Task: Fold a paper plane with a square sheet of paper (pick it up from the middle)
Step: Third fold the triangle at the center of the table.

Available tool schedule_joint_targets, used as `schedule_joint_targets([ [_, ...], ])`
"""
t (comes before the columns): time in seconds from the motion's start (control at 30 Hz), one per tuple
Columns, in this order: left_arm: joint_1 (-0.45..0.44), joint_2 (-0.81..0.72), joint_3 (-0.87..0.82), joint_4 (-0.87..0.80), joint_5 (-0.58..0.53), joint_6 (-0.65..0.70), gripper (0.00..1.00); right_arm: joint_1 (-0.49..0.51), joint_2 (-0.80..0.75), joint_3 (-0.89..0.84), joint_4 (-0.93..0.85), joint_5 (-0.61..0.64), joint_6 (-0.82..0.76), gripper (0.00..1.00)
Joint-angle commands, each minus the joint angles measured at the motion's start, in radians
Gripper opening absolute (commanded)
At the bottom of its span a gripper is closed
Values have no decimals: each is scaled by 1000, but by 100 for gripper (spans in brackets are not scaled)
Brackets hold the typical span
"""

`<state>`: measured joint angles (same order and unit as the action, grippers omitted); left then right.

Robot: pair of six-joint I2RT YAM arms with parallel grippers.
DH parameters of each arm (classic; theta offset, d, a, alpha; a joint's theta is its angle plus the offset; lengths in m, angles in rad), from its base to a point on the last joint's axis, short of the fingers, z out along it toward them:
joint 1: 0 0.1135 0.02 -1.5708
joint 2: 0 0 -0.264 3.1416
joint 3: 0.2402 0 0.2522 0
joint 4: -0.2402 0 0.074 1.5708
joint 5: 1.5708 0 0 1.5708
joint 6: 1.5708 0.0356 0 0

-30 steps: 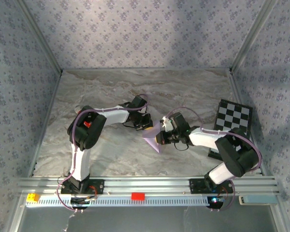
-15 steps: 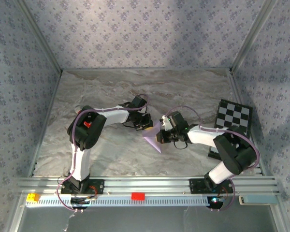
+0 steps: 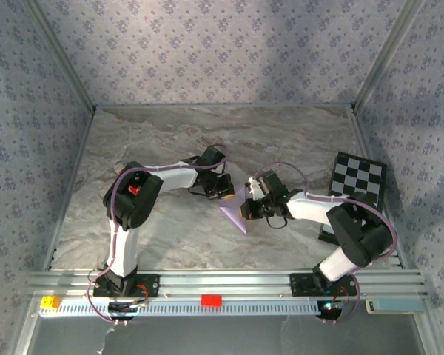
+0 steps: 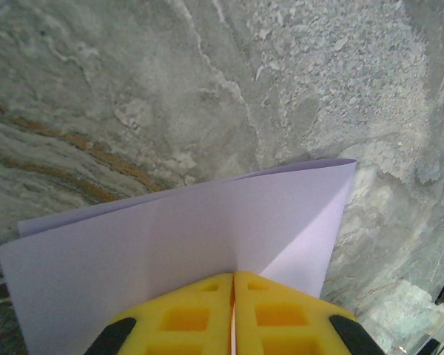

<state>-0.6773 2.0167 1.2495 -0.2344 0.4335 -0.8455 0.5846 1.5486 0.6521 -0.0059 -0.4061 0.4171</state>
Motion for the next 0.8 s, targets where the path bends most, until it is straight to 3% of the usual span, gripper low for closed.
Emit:
schedule_joint_targets([
  [0.0, -12, 18, -6, -66, -33, 8, 9, -5, 12, 30, -35, 18, -23, 0],
  [0.77, -12, 26, -21, -57, -29, 0, 8, 1, 40, 58, -58, 19, -24, 0],
])
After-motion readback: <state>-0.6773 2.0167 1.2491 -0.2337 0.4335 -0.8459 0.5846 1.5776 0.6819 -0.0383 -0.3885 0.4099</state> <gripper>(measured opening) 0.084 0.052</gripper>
